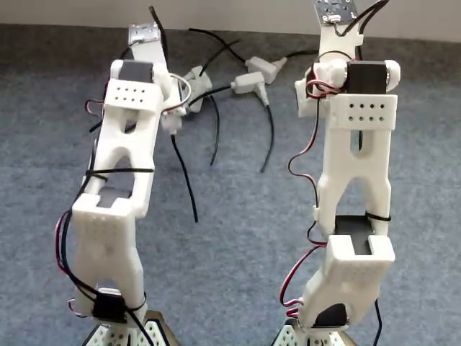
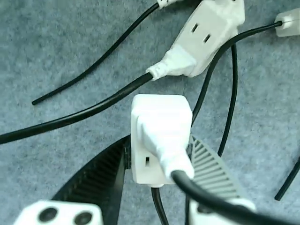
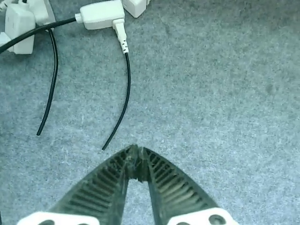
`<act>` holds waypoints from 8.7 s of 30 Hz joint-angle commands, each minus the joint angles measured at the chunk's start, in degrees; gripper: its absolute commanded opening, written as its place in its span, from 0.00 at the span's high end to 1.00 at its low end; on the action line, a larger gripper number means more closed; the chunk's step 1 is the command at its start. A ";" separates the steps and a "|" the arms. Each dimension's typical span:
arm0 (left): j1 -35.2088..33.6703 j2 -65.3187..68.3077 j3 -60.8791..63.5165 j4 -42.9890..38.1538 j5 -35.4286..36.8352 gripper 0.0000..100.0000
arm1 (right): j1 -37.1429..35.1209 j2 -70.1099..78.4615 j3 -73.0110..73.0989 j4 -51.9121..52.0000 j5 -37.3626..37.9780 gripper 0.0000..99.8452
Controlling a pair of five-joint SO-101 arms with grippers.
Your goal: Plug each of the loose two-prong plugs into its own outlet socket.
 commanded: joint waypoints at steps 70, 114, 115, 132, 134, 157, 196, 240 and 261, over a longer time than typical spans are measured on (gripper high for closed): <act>-3.91 -81.36 -15.52 16.62 -5.45 0.65 | 0.48 -22.29 -47.60 2.07 -0.70 0.99; -3.91 -134.73 99.30 -7.56 -2.64 0.64 | 0.40 -110.73 108.97 -33.80 5.54 0.99; -3.91 -134.99 102.46 -8.97 -2.64 0.64 | 0.40 -111.34 111.60 -34.42 6.59 0.99; -9.63 -139.30 125.85 -5.01 -16.70 0.65 | 6.46 -122.24 138.68 -34.24 -4.13 0.99; -10.86 -139.30 129.27 -5.01 -16.88 0.65 | 8.04 -122.24 140.00 -33.89 -3.96 0.99; -2.42 -139.30 138.86 -7.21 -16.88 0.75 | 9.80 -122.15 152.48 -27.47 3.60 0.99; -2.33 -139.30 138.77 -7.21 -16.79 0.97 | 9.89 -122.15 152.48 -27.47 3.60 0.99; -2.33 -139.30 138.77 -7.21 -16.79 0.97 | 9.80 -122.15 152.48 -27.47 3.60 0.99; -2.33 -139.30 138.77 -7.21 -16.79 0.97 | 9.80 -122.15 152.48 -27.47 3.60 0.99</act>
